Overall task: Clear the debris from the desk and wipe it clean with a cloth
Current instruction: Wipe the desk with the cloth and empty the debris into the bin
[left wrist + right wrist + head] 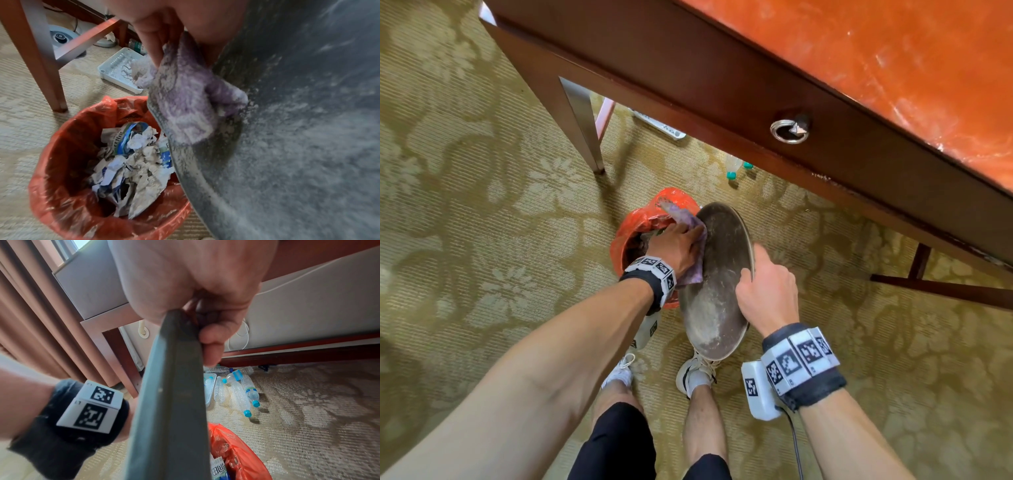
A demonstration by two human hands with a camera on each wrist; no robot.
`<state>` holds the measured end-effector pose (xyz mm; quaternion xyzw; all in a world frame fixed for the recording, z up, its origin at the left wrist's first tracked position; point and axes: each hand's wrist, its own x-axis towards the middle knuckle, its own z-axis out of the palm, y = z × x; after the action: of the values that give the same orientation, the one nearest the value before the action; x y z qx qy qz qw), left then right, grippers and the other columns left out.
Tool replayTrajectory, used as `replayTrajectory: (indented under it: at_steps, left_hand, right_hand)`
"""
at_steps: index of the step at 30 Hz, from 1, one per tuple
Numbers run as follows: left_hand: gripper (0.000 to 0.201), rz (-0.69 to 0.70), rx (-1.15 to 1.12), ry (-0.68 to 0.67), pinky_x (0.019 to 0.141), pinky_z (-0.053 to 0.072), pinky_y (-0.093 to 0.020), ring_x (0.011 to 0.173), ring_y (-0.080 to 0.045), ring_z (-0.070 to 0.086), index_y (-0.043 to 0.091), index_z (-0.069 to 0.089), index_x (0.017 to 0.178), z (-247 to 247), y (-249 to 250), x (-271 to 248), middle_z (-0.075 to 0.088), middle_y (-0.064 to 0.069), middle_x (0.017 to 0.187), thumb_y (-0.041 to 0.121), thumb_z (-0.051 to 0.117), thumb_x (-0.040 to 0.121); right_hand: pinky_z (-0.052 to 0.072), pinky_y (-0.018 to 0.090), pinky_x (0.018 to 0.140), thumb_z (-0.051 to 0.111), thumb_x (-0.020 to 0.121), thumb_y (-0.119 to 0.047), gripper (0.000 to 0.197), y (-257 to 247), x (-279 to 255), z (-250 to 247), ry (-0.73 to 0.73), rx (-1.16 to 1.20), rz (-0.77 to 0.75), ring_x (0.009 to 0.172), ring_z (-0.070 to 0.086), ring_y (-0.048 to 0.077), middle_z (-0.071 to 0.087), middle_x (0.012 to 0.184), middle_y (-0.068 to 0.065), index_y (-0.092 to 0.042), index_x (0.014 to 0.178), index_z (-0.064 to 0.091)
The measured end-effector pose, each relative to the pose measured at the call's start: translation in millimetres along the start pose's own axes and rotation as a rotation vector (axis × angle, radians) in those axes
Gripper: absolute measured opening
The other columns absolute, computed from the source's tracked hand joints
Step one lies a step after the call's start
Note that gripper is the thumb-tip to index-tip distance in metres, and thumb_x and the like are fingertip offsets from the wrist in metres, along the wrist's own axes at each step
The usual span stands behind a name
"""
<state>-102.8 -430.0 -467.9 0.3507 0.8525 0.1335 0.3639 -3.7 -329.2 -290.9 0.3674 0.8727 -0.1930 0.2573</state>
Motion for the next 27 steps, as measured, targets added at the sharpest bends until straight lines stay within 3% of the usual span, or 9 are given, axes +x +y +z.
replayTrajectory:
  at_steps: [2, 6, 11, 14, 17, 20, 23, 27]
  left_hand:
    - [0.047, -0.038, 0.002, -0.021, 0.086, 0.042, -0.042, 0.125, -0.032, 0.043, 0.029, 0.036, 0.148, 3, 1, 1, 0.048, -0.009, 0.136, 0.04, 0.033, 0.102]
    - [0.05, -0.044, 0.038, -0.121, 0.08, 0.044, -0.042, 0.126, -0.033, 0.043, 0.031, 0.032, 0.148, 13, 1, 1, 0.046, -0.01, 0.135, 0.041, 0.04, 0.1]
    - [0.042, -0.082, 0.083, -0.181, 0.084, 0.046, -0.04, 0.123, -0.032, 0.046, 0.027, 0.043, 0.141, 28, -6, -7, 0.051, -0.009, 0.132, 0.036, 0.04, 0.101]
    - [0.042, -0.103, 0.149, -0.267, 0.094, 0.047, -0.049, 0.124, -0.034, 0.048, 0.02, 0.045, 0.141, 30, -6, -10, 0.051, -0.013, 0.135, 0.031, 0.04, 0.101]
    - [0.039, -0.116, 0.148, -0.295, 0.094, 0.046, -0.039, 0.122, -0.031, 0.053, 0.023, 0.055, 0.136, 24, -8, -12, 0.056, -0.008, 0.133, 0.033, 0.038, 0.102]
    - [0.036, -0.092, 0.085, -0.253, 0.082, 0.045, -0.032, 0.11, -0.029, 0.058, 0.03, 0.062, 0.127, 15, -10, -16, 0.063, -0.004, 0.12, 0.039, 0.042, 0.098]
    - [0.035, -0.082, 0.074, -0.163, 0.079, 0.051, -0.039, 0.103, -0.029, 0.059, 0.029, 0.058, 0.128, 1, -6, -15, 0.063, -0.007, 0.113, 0.041, 0.042, 0.099]
    - [0.041, -0.05, -0.006, -0.016, 0.083, 0.047, -0.04, 0.116, -0.029, 0.052, 0.033, 0.048, 0.14, -11, -3, -4, 0.055, -0.007, 0.124, 0.044, 0.035, 0.102]
  right_hand:
    - [0.041, 0.042, 0.081, 0.048, 0.095, -0.015, 0.045, 2, 0, -2, -0.004, 0.0, -0.005, 0.1, 0.058, 0.043, 0.067, 0.105, 0.022, -0.015, 0.14, 0.04]
    - [0.041, 0.041, 0.082, 0.048, 0.095, -0.014, 0.047, 5, -1, 0, -0.005, 0.019, -0.001, 0.1, 0.059, 0.041, 0.067, 0.105, 0.021, -0.015, 0.142, 0.04]
    - [0.044, 0.042, 0.084, 0.05, 0.095, -0.013, 0.045, 7, -1, 3, 0.055, 0.098, 0.008, 0.096, 0.061, 0.041, 0.068, 0.1, 0.019, -0.015, 0.14, 0.045]
    - [0.043, 0.041, 0.085, 0.05, 0.096, -0.014, 0.047, 5, 1, 3, 0.072, 0.08, -0.003, 0.097, 0.06, 0.041, 0.069, 0.1, 0.019, -0.013, 0.142, 0.043]
    - [0.042, 0.041, 0.085, 0.049, 0.096, -0.015, 0.049, 2, 2, 4, 0.087, 0.064, 0.006, 0.099, 0.06, 0.04, 0.069, 0.103, 0.019, -0.012, 0.144, 0.041]
    - [0.042, 0.042, 0.084, 0.049, 0.096, -0.016, 0.05, -2, 4, 4, 0.083, 0.037, 0.009, 0.099, 0.06, 0.042, 0.069, 0.104, 0.02, -0.013, 0.145, 0.039]
    - [0.042, 0.042, 0.082, 0.048, 0.096, -0.014, 0.054, -6, 6, 4, 0.054, -0.009, 0.009, 0.099, 0.061, 0.042, 0.069, 0.104, 0.021, -0.014, 0.147, 0.034]
    - [0.043, 0.041, 0.08, 0.048, 0.096, -0.015, 0.051, -6, 2, 7, 0.053, -0.008, -0.005, 0.097, 0.061, 0.041, 0.069, 0.102, 0.019, -0.015, 0.145, 0.036]
